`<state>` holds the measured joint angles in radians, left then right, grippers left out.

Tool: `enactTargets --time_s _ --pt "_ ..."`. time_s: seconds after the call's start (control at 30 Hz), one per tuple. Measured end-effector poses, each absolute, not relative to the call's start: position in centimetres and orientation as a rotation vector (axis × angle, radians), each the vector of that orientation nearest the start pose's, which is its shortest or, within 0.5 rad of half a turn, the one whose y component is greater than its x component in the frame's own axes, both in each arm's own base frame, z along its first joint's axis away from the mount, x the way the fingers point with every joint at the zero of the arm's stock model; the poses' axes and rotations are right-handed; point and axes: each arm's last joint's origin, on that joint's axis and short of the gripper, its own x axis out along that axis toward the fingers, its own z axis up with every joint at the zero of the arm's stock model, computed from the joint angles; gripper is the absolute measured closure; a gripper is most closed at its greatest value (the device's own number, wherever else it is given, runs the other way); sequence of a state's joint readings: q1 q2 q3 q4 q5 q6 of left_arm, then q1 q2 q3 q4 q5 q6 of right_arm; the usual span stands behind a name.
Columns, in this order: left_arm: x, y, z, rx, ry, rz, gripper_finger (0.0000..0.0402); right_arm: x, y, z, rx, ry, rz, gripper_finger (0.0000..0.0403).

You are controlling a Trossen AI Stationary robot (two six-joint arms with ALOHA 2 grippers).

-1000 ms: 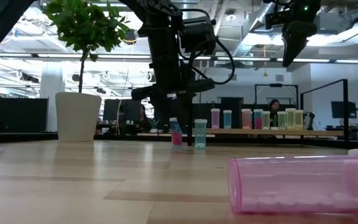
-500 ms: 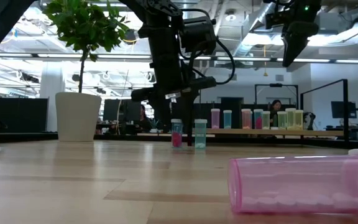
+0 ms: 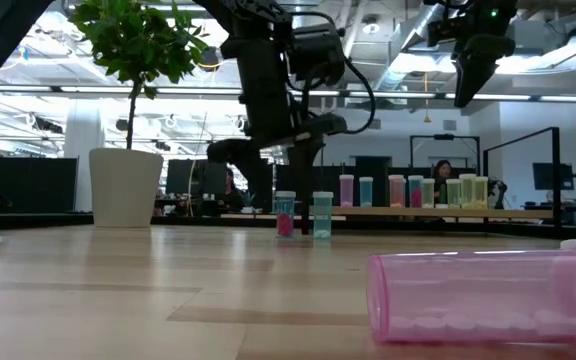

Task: Pick and place medicine bottles onto shelf by color
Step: Move the yellow pill bottle to the center of the table

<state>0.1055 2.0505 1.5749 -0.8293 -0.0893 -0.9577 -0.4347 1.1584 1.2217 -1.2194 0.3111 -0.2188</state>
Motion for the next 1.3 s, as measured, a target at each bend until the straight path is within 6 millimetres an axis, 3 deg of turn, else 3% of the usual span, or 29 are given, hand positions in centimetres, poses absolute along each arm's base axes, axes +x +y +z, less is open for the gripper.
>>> enactTargets --time_s 0.4,0.67,0.97,1.13,1.3 --pt "39.1 3.6 22.1 -0.913 1.14 0.757 0.0172 17.1 -8.9 33.4 -0.111 1.243 -0.526 0.0255" --pt "37.4 -2.3 25.4 -1.006 1.231 0.569 0.0172 17.2 -8.9 33.4 -0.126 1.247 -0.514 0.0256" --pt "33.4 -8.5 26.1 -1.066 1.456 0.793 0.0172 17.2 -8.9 33.4 -0.124 1.24 -0.509 0.0256" --pt "31.9 -11.8 26.1 -1.082 1.538 0.823 0.0172 17.3 -9.0 33.4 -0.132 1.237 -0.506 0.0256" --pt "31.1 -13.7 26.2 -1.122 1.59 0.828 0.0172 17.4 -9.0 33.5 -0.124 1.215 -0.492 0.0255"
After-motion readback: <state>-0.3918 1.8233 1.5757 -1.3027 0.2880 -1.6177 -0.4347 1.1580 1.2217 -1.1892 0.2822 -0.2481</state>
